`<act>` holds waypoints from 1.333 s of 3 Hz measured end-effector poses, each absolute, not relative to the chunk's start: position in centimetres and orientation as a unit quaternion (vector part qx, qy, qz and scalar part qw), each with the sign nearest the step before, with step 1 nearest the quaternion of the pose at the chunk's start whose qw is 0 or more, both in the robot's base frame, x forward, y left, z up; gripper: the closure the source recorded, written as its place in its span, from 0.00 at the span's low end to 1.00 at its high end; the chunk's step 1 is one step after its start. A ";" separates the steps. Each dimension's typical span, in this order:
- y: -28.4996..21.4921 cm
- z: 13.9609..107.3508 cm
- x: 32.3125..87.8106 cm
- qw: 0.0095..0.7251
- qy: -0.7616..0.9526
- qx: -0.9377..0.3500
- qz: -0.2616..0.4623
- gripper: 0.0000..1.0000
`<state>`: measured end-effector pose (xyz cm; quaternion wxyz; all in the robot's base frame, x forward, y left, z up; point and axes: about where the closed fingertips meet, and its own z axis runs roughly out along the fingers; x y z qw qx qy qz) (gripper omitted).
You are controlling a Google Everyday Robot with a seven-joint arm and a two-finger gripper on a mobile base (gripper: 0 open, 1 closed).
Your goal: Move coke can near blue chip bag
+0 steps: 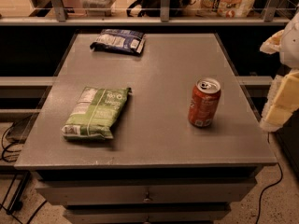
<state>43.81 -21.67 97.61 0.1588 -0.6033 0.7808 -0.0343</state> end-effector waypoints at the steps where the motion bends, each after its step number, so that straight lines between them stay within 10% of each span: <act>1: -21.7 97.6 43.8 0.159 0.781 -0.603 -0.034 0.00; 4: -17.7 95.1 45.2 0.230 0.718 -0.656 0.040 0.00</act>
Offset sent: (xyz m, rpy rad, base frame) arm 0.0023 0.0018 -0.0061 -0.0037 0.0026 0.0341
